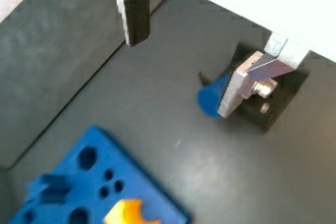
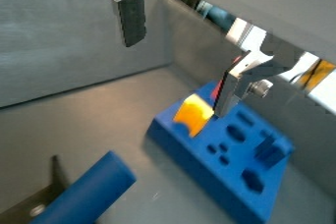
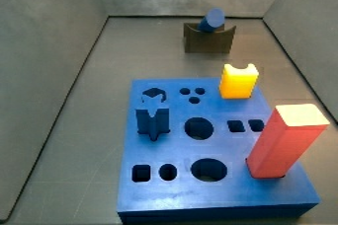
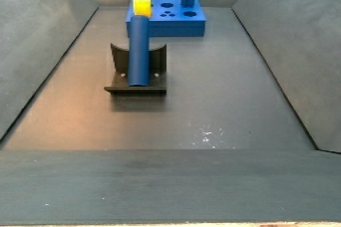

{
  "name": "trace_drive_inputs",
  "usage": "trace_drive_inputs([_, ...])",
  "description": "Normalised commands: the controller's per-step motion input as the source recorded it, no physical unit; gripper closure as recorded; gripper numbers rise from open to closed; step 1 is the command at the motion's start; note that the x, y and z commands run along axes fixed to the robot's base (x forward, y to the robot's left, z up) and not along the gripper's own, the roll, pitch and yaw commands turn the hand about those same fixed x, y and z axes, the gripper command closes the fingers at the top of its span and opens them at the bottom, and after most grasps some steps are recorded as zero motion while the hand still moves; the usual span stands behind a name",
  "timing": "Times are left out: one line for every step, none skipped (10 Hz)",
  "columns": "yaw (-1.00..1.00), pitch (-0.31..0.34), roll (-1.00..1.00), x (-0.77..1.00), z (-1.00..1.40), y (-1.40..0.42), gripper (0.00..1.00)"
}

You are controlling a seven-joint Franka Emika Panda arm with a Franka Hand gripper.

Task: Pick up the round object. Move up. Place the round object on the fixture. Regrasp the round object. Move to above the board. Insert the round object.
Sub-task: Regrasp the round object.

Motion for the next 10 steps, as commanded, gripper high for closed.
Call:
trace_drive_inputs([0.02,0.017,1.00,-0.01,0.04,-0.02,0.00])
trace_drive_inputs([0.02,0.013,1.00,-0.01,0.02,-0.05,0.00])
trace_drive_inputs([0.03,0.010,1.00,-0.01,0.02,-0.03,0.00])
trace_drive_inputs([0.03,0.007,1.00,0.00,0.01,-0.02,0.00])
trace_drive_inputs([0.03,0.005,1.00,0.00,0.01,-0.02,0.00])
trace_drive_inputs([0.03,0.005,1.00,0.01,0.01,-0.02,0.00])
trace_drive_inputs([0.03,0.009,1.00,0.00,0.01,-0.02,0.00])
trace_drive_inputs([0.03,0.015,1.00,0.01,0.01,-0.02,0.00])
trace_drive_inputs([0.03,0.024,1.00,0.02,0.00,-0.02,0.00])
trace_drive_inputs([0.03,0.031,1.00,0.03,0.00,-0.02,0.00])
